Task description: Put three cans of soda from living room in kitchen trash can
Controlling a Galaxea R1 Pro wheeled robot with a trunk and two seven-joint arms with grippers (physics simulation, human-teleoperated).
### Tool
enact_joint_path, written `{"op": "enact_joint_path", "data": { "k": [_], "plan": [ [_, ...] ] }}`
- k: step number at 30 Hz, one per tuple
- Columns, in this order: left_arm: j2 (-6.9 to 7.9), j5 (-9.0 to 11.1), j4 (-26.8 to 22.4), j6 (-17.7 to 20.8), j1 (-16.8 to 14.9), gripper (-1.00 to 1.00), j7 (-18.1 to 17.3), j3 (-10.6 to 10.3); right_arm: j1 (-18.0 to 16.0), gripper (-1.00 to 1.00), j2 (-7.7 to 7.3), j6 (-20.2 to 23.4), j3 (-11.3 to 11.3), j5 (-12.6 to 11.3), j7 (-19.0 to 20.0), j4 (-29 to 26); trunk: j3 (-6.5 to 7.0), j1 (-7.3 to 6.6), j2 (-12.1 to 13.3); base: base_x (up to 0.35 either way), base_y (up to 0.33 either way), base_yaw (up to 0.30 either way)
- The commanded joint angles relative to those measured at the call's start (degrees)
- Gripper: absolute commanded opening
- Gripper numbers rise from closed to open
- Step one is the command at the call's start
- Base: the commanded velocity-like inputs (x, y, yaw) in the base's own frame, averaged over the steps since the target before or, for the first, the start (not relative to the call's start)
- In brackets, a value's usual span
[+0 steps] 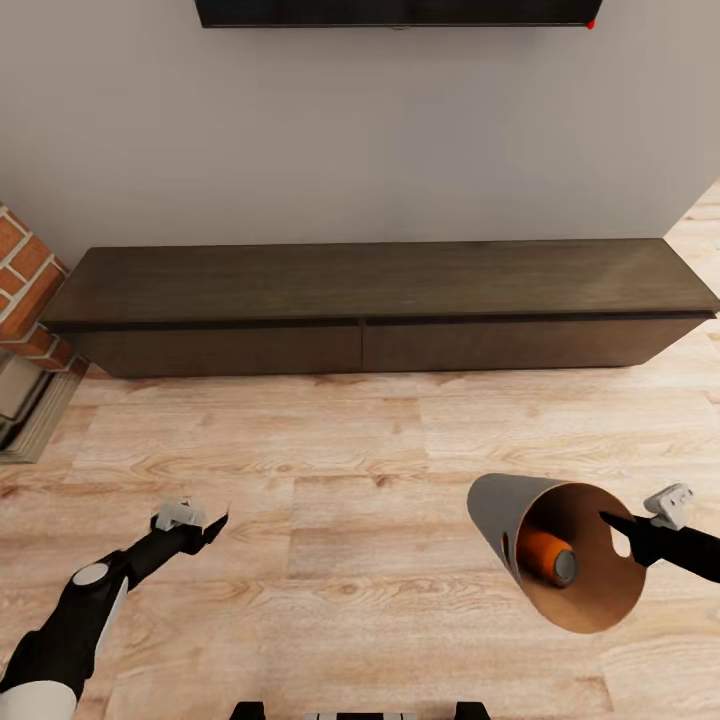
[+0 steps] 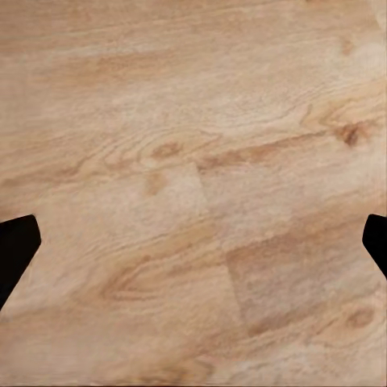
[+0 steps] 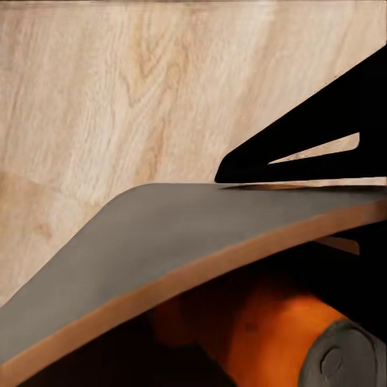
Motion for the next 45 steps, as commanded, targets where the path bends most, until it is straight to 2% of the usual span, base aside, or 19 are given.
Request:
{"op": "enact_joint_path", "data": {
  "k": [1,2,3,5,6,9,11,18,24,38,45],
  "plan": [
    [-0.23,0.2,2.1,-3.0,0.5,1.0,1.7,0.0,0.1,-1.0,0.75,-0.1,-1.1,-0.3,0.3,0.3,0.01,0.0,0.0,0.0,0.0,0.0],
    [-0.31,0.2,2.7,-4.2,0.9,1.0,2.3,0.0,0.1,-1.0,1.06,-0.6,-1.7,-0.3,0.3,0.6,0.01,0.0,0.0,0.0,0.0,0.0],
    [-0.52,0.3,3.9,-7.2,2.4,1.0,3.7,0.0,0.2,-1.0,2.21,-4.9,-4.7,-0.3,0.1,1.9,0.01,0.0,0.0,0.0,0.0,0.0],
    [-0.64,0.6,4.2,-8.9,4.3,1.0,4.4,0.0,0.2,-1.0,3.79,-8.2,-7.6,-0.2,-1.2,3.1,0.01,0.0,0.0,0.0,0.0,0.0],
    [-1.88,0.6,4.1,-9.6,6.4,1.0,4.8,0.1,0.2,-1.0,6.94,-10.1,-10.0,-0.3,-8.4,5.0,0.01,0.0,0.0,0.0,0.0,0.0],
    [-2.76,0.6,4.1,-9.7,6.8,1.0,5.5,0.1,0.3,-1.0,8.05,-10.4,-10.4,-0.4,-13.0,6.0,0.01,0.0,0.0,0.0,0.0,0.002],
    [-2.98,0.7,4.2,-9.7,6.8,1.0,6.5,0.2,0.3,-1.0,8.39,-10.5,-10.6,-0.4,-14.4,7.6,0.01,0.0,0.0,0.0,0.0,0.059],
    [-3.2,0.9,4.2,-9.7,6.9,1.0,8.3,0.2,0.3,-1.0,8.56,-10.9,-10.7,-0.2,-15.8,11.5,0.0,0.0,0.0,-0.1,0.045,0.188],
    [-3.27,0.9,4.0,-9.7,6.9,1.0,8.5,0.2,0.3,-1.0,8.59,-12.0,-10.7,-0.3,-15.9,12.1,-0.12,0.0,0.0,-0.245,0.158,0.161],
    [-3.29,0.9,4.1,-9.6,6.9,1.0,8.6,0.2,0.3,-1.0,8.66,-12.3,-10.7,-0.3,-16.0,13.3,-0.18,0.0,0.0,-0.267,0.185,0.016],
    [-3.29,0.9,4.5,-9.6,6.9,1.0,8.6,0.2,0.3,-1.0,8.59,-12.4,-10.7,-0.3,-16.0,14.3,-0.18,0.0,0.0,-0.052,0.039,0.0]
  ]
}}
